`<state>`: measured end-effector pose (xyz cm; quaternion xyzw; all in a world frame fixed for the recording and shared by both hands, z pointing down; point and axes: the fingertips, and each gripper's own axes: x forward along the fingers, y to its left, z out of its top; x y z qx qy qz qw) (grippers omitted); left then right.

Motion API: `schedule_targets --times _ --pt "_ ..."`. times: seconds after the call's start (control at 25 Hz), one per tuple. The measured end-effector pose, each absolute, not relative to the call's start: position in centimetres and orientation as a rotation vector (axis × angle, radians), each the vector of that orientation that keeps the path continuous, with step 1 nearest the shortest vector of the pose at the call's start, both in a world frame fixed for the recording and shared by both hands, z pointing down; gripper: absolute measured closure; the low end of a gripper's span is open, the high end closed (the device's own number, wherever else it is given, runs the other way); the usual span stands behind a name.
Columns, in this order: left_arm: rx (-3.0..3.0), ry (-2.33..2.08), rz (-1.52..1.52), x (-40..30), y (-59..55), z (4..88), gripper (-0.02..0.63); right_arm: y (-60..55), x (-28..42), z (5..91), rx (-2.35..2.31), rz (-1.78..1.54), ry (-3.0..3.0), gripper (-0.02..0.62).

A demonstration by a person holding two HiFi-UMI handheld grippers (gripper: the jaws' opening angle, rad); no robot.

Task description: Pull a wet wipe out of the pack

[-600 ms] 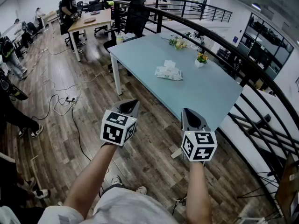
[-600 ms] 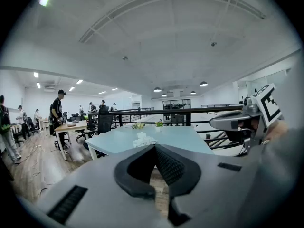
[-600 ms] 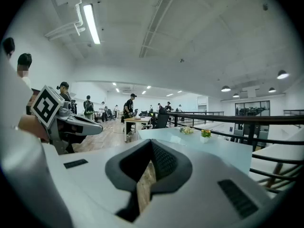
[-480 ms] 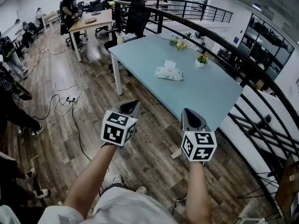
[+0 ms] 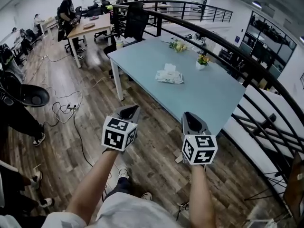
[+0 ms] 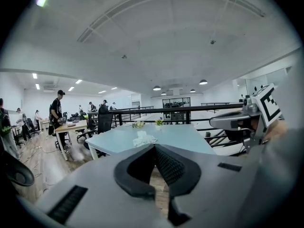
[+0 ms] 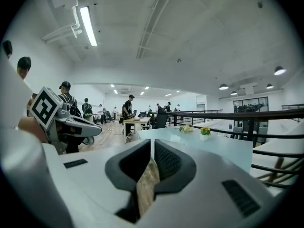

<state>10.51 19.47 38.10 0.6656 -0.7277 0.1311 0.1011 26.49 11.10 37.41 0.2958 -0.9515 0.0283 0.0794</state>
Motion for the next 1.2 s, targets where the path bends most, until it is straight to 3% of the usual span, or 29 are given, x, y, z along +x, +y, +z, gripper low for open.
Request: schedule_targets --times 1.2 --pt "2.089 -1.99 0.374 -2.3 8.5 39.8 0.612 2.7 13.9 38.3 1.021 0.137 -2.748 0.436"
